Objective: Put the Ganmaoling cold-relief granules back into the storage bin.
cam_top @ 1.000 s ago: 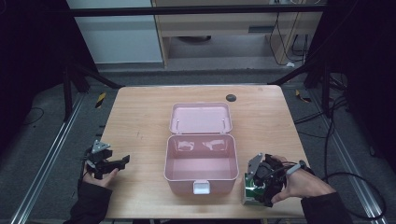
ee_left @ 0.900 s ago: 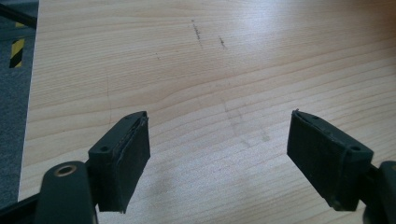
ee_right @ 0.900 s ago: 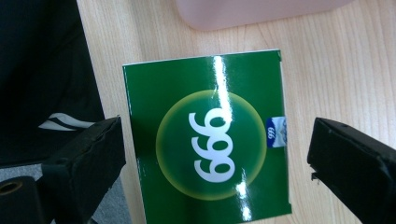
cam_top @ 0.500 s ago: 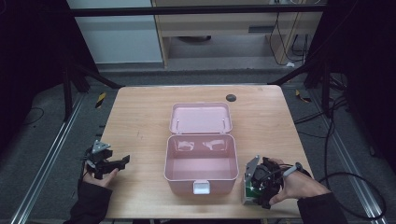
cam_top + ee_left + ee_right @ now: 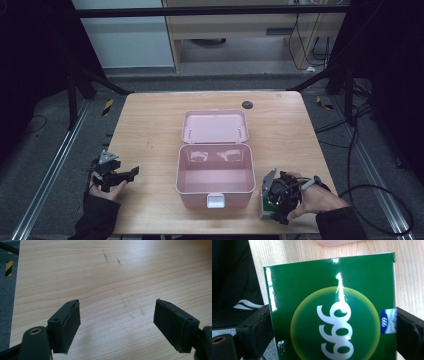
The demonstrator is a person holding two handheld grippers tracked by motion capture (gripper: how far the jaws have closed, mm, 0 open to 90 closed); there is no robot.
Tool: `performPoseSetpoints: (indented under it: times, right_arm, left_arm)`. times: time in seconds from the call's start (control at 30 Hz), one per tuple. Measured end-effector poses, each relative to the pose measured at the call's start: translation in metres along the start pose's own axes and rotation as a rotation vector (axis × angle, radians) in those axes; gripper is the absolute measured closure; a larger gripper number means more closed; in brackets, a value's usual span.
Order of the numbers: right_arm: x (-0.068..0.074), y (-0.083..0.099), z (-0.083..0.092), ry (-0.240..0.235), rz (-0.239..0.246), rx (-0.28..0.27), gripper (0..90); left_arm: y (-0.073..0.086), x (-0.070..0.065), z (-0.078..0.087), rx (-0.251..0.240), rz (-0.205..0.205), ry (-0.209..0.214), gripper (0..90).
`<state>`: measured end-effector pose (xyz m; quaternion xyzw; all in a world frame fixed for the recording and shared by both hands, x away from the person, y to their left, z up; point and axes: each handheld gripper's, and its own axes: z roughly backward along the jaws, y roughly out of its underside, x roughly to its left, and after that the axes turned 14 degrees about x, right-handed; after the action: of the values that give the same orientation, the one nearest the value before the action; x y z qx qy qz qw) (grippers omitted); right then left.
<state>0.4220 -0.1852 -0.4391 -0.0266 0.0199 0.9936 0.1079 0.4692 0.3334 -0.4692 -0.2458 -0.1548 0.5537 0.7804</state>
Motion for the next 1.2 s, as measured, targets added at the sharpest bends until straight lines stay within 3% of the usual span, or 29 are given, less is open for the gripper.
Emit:
performPoseSetpoints:
  times: [0.4,0.9,1.2]
  right_arm:
    - [-0.002,0.000,-0.008,-0.009,-0.004,-0.001,9.8]
    - [-0.001,0.002,-0.003,-0.020,-0.007,0.008,15.7]
    - [-0.001,0.010,0.022,-0.007,-0.017,-0.015,15.9]
  left_arm:
    - [0.000,0.000,-0.001,0.003,0.000,0.000,20.9]
    - [0.000,0.000,0.000,0.002,-0.001,0.000,20.9]
    - [0.000,0.000,0.000,0.004,-0.002,0.001,20.9]
